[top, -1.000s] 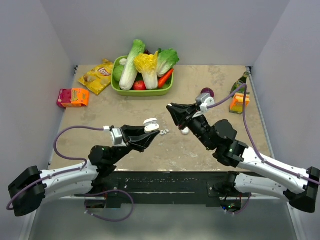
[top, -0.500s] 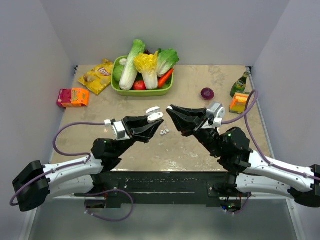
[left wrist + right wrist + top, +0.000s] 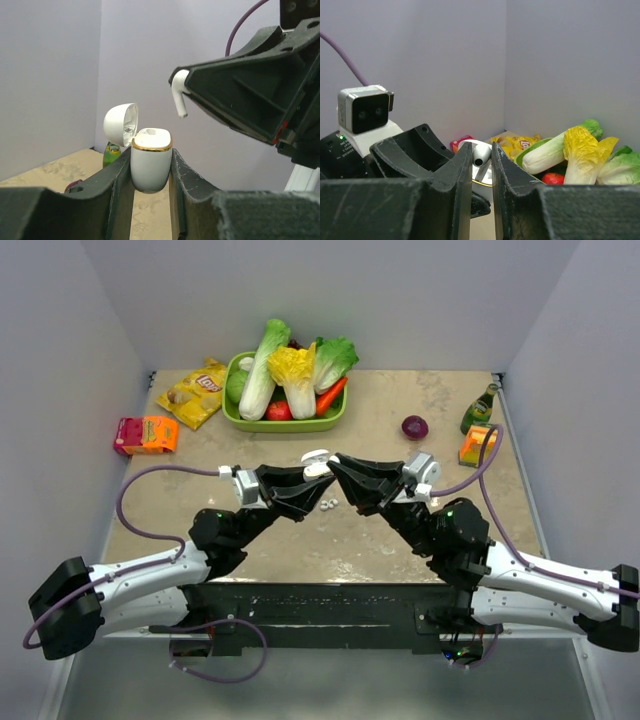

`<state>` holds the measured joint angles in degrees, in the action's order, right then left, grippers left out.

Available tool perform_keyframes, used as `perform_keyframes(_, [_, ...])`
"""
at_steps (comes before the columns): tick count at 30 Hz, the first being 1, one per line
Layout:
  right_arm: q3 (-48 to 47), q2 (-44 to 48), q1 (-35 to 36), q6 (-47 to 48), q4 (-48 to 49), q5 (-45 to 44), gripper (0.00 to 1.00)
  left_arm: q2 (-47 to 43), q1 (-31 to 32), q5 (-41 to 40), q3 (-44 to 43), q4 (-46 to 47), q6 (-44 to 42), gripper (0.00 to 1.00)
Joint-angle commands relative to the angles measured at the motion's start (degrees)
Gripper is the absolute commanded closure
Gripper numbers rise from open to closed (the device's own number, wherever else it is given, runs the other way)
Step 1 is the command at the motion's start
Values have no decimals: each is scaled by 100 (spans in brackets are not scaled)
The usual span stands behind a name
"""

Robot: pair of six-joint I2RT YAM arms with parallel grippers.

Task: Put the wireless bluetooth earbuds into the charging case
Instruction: Place the earbud in the charging case.

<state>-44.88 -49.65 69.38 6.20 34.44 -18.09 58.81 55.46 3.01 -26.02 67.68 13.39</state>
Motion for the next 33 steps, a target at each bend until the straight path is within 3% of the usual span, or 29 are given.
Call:
perform_keyframes(1, [155, 17, 49, 145, 564, -98, 100, 87, -62, 121, -421, -202, 568, 100])
perform_keyframes(16, [349, 96, 40, 400, 714, -529, 100, 237, -114, 376, -518, -317, 1025, 100])
perform_keyframes(33, [445, 43, 40, 330, 441, -652, 100, 122, -123, 350, -474, -185, 982, 100])
